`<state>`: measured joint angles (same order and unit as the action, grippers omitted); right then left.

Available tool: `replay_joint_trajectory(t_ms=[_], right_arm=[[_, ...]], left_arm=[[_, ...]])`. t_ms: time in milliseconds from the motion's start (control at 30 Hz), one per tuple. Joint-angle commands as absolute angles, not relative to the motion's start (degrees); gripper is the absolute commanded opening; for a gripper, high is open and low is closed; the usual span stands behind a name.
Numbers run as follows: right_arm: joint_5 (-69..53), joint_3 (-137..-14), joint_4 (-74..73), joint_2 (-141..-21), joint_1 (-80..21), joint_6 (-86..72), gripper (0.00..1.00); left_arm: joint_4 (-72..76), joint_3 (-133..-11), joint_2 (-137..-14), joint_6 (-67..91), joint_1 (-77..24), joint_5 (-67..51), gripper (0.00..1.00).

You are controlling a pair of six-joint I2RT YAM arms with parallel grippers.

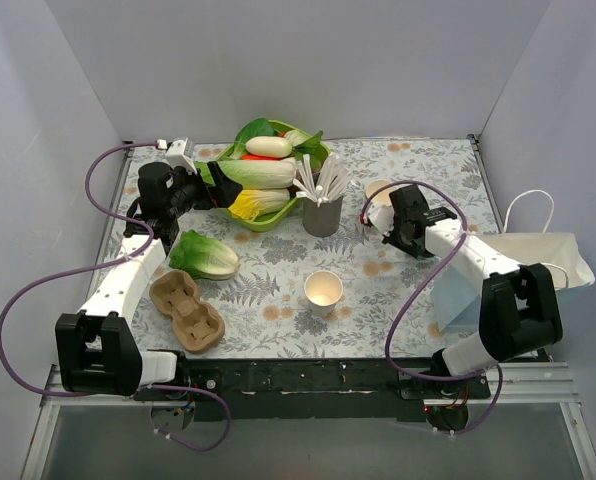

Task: Pack the takeout coffee

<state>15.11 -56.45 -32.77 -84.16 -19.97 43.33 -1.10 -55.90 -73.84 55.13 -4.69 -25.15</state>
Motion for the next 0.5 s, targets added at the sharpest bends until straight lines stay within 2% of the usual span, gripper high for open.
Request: replay_joint_trajectory(t_ms=[0,33,100,200,300,467], right_arm=[[12.9,-60.4,-35.4,-86.0,-19.8,41.9,0.01],[12.5,-60.6,-35.7,-86.1,-19.9,41.7,0.01],[11.5,-60.7,-35.9,-86.5,-19.9,41.5,0.18],[11.0,-61.7,-35.7,-87.1,-19.4,40.9,0.26],[9.5,-64.2,-36.2,-88.5,-18.8,39.1,0.32],[9.3,-67.5,-36.7,-91.3,-17.1,35.6,0.34]], left_arm=[[-0.4,-56.7,-73.0,55.0,-4.9,-26.1,0.98],[-0.4,-56.6,-73.0,55.0,-4.9,-26.0,0.98],[-0.3,-56.6,-72.8,55.1,-4.9,-25.9,0.98],[-0.4,-56.5,-72.8,54.9,-4.9,-25.8,0.98],[-0.4,-56.5,-72.9,54.9,-4.9,-25.8,0.98],[-0.3,-56.9,-73.0,54.8,-4.9,-25.8,0.98]])
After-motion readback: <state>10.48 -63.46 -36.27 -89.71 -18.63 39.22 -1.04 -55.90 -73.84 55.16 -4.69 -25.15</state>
